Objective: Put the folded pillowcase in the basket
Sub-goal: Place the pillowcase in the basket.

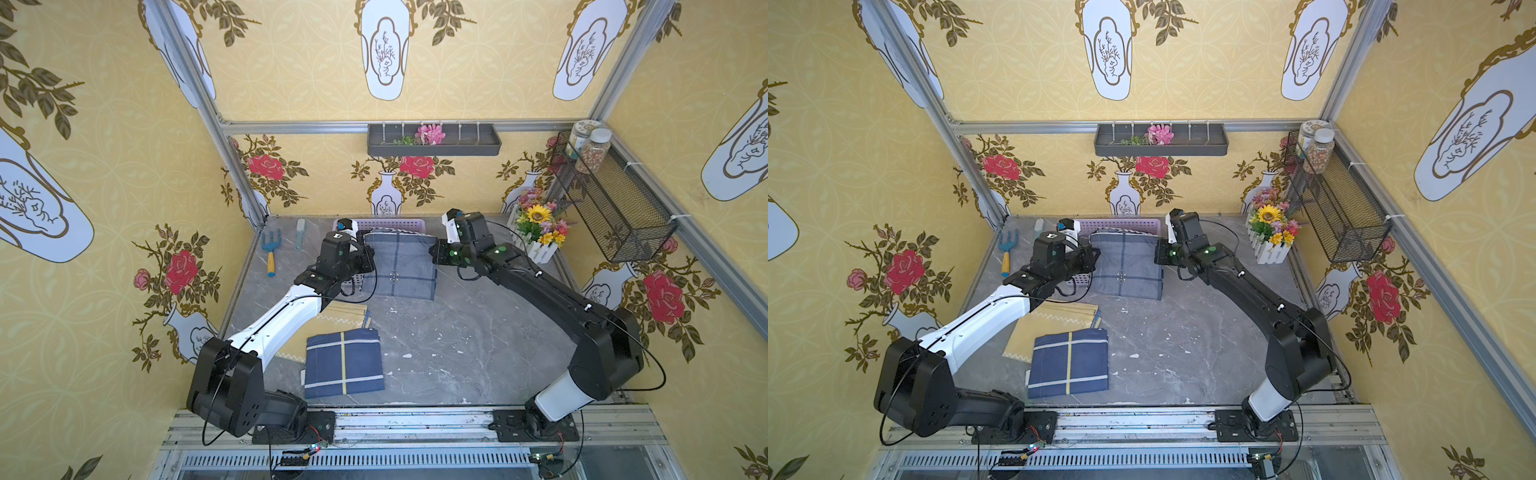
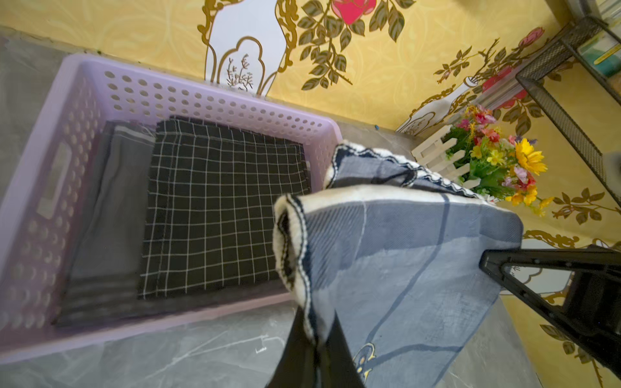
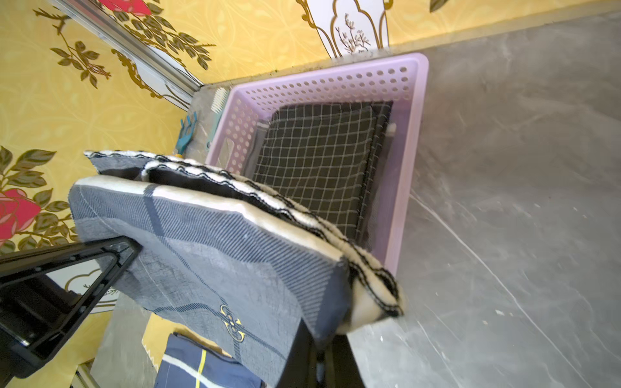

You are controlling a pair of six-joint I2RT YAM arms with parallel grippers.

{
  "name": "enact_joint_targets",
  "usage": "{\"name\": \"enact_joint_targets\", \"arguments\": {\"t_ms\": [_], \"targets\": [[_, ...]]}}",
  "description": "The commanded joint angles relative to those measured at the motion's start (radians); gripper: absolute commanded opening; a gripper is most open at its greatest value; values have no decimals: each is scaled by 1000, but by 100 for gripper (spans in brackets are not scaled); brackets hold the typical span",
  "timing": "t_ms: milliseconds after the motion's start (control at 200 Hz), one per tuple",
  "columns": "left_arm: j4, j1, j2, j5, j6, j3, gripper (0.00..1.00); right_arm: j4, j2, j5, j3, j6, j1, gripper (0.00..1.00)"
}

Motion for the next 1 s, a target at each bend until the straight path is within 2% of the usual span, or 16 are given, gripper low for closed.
{"name": "enact_joint_targets", "arguments": {"t_ms": [0, 345, 600, 1000], "targets": [[26, 52, 26, -23, 35, 20, 0, 28, 58, 63, 62, -8, -3, 1], [67, 183, 152, 50, 61, 121, 0, 53, 297, 25, 312, -13, -3, 1], [77, 237, 245, 88, 80, 188, 0, 37, 435, 7, 469, -23, -7, 2], [93, 278, 351, 134, 71, 216, 0, 38, 532, -23, 524, -7, -25, 5]]}}
